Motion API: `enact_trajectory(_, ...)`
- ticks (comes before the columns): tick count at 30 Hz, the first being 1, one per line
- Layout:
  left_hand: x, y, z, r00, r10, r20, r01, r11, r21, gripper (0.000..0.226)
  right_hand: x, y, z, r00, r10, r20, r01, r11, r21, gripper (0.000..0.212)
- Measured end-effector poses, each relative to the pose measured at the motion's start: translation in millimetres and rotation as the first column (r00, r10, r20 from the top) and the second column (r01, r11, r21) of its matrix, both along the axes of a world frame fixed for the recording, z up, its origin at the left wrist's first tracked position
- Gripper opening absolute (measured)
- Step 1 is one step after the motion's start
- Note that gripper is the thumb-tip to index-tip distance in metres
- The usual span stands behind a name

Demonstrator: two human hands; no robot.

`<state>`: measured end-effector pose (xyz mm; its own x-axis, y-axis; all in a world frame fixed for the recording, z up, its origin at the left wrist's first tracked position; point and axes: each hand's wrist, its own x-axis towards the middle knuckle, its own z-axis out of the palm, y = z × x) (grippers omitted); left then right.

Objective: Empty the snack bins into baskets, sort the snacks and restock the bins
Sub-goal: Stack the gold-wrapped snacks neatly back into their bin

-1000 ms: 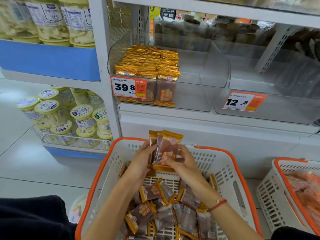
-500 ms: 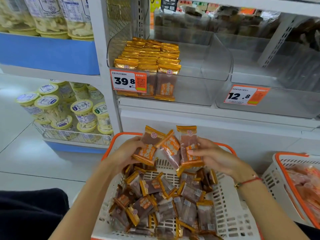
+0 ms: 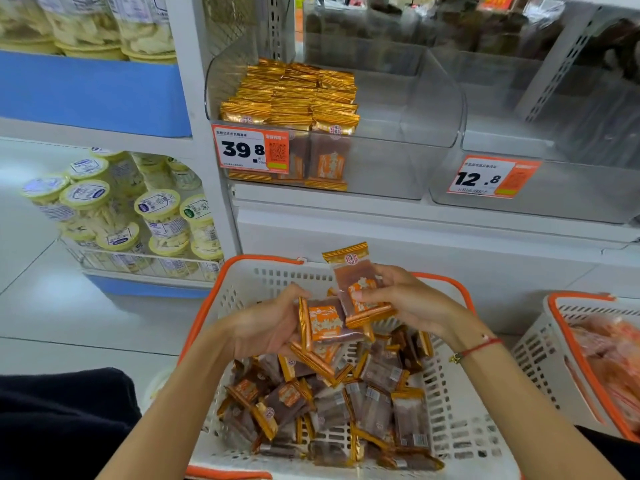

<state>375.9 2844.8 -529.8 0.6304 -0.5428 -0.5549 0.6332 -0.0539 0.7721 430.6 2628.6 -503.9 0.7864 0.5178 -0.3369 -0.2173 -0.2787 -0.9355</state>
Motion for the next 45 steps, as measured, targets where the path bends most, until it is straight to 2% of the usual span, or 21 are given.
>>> enact_trajectory(5, 0.4, -11.4, -3.1, 0.994, -0.096, 0.058, 0.094, 0.995, 0.031, 0.042, 2.5, -1.0, 3.3, 0.99, 0.094, -0.101, -0.101, 0.993, -0.062, 0.027)
enact_trajectory(8, -1.1, -14.3, -9.4, 0.993, -0.079, 0.092, 0.072, 0.994, 0.077, 0.038, 4.3, 2.9, -5.4, 0.994, -0.005, -0.106, 0.003, 1.0, -0.019, 0.024)
enact_trajectory(11, -0.7, -15.4, -18.8, 0.987, 0.131, 0.096, -0.141, 0.983, 0.117, 0.033, 8.2, -0.8, -11.5, 0.926, -0.31, -0.215, 0.345, 0.927, 0.149, 0.015)
enact_trajectory(12, 1.4, -16.6, -22.7, 0.965, 0.242, 0.104, -0.255, 0.957, 0.139, 0.032, 8.5, -4.0, -12.5, 0.888, -0.354, -0.293, 0.422, 0.881, 0.214, 0.014)
enact_trajectory(14, 6.1, -20.3, -29.6, 0.886, 0.437, 0.153, -0.461, 0.865, 0.198, 0.036, 6.2, -6.2, -15.7, 0.879, -0.301, -0.369, 0.424, 0.848, 0.318, 0.019)
enact_trajectory(16, 8.8, -28.1, -32.4, 0.827, 0.51, 0.237, -0.558, 0.797, 0.23, 0.041, -3.2, 3.4, -20.3, 0.928, -0.265, -0.262, 0.332, 0.908, 0.255, 0.025)
enact_trajectory(18, 7.6, -37.0, -30.4, 0.777, 0.544, 0.316, -0.616, 0.76, 0.208, 0.037, -14.7, 20.9, -24.9, 0.935, -0.345, -0.076, 0.351, 0.931, 0.099, 0.027)
enact_trajectory(21, -0.4, -50.3, -15.8, 0.704, 0.622, 0.343, -0.688, 0.716, 0.114, 0.022, -25.8, 42.0, -30.6, 0.834, -0.541, 0.114, 0.536, 0.841, 0.073, 0.028)
enact_trajectory(23, -6.6, -55.2, -9.0, 0.69, 0.645, 0.33, -0.699, 0.712, 0.07, 0.036, -29.2, 46.1, -31.9, 0.783, -0.567, 0.256, 0.577, 0.816, 0.042, 0.028)
enact_trajectory(25, -10.0, -57.5, -3.2, 0.685, 0.638, 0.351, -0.688, 0.725, 0.024, 0.052, -31.0, 47.9, -26.7, 0.804, -0.515, 0.296, 0.536, 0.844, 0.011, 0.034)
enact_trajectory(26, -11.2, -58.1, 3.7, 0.673, 0.637, 0.376, -0.686, 0.728, -0.004, 0.049, -30.9, 48.5, -22.4, 0.83, -0.482, 0.28, 0.498, 0.867, 0.015, 0.036)
enact_trajectory(28, -11.0, -60.9, 15.7, 0.656, 0.633, 0.411, -0.679, 0.733, -0.043, 0.022, -28.9, 49.5, -11.3, 0.887, -0.391, 0.246, 0.398, 0.917, 0.021, 0.04)
enact_trajectory(29, -10.4, -63.5, 22.9, 0.659, 0.616, 0.431, -0.664, 0.746, -0.051, 0.013, -27.1, 49.6, -4.7, 0.91, -0.334, 0.246, 0.339, 0.941, 0.022, 0.04)
enact_trajectory(31, -5.9, -63.2, 33.0, 0.637, 0.564, 0.526, -0.637, 0.769, -0.052, 0.01, -20.2, 49.7, 9.4, 0.938, -0.219, 0.268, 0.214, 0.976, 0.048, 0.029)
enact_trajectory(32, -1.1, -61.6, 38.1, 0.595, 0.542, 0.593, -0.64, 0.766, -0.058, 0.012, -16.7, 49.7, 19.6, 0.944, -0.187, 0.273, 0.172, 0.982, 0.077, 0.023)
enact_trajectory(34, 14.0, -56.6, 48.5, 0.449, 0.452, 0.771, -0.671, 0.74, -0.044, 0.021, -8.0, 48.1, 43.4, 0.945, -0.161, 0.284, 0.13, 0.984, 0.125, 0.017)
enact_trajectory(37, 46.5, -46.9, 75.6, 0.227, 0.197, 0.954, -0.713, 0.701, 0.025, 0.042, 11.2, 44.0, 80.3, 0.906, -0.19, 0.377, 0.116, 0.97, 0.211, 0.02)
enact_trajectory(39, 69.8, -39.2, 100.2, 0.149, 0.01, 0.989, -0.724, 0.682, 0.103, 0.052, 30.5, 40.1, 101.9, 0.861, -0.26, 0.437, 0.158, 0.953, 0.257, 0.02)
enact_trajectory(41, 97.3, -27.0, 119.8, 0.091, -0.083, 0.992, -0.747, 0.653, 0.123, 0.058, 53.3, 38.2, 122.7, 0.827, -0.312, 0.468, 0.195, 0.939, 0.282, 0.021)
enact_trajectory(43, 128.4, -12.6, 133.5, 0.079, -0.128, 0.989, -0.789, 0.598, 0.141, 0.068, 81.7, 35.7, 138.8, 0.796, -0.366, 0.482, 0.247, 0.924, 0.294, 0.023)
enact_trajectory(45, 158.8, 0.6, 139.9, 0.106, -0.276, 0.955, -0.821, 0.517, 0.241, 0.066, 112.9, 36.5, 149.0, 0.737, -0.396, 0.548, 0.31, 0.918, 0.246, 0.03)
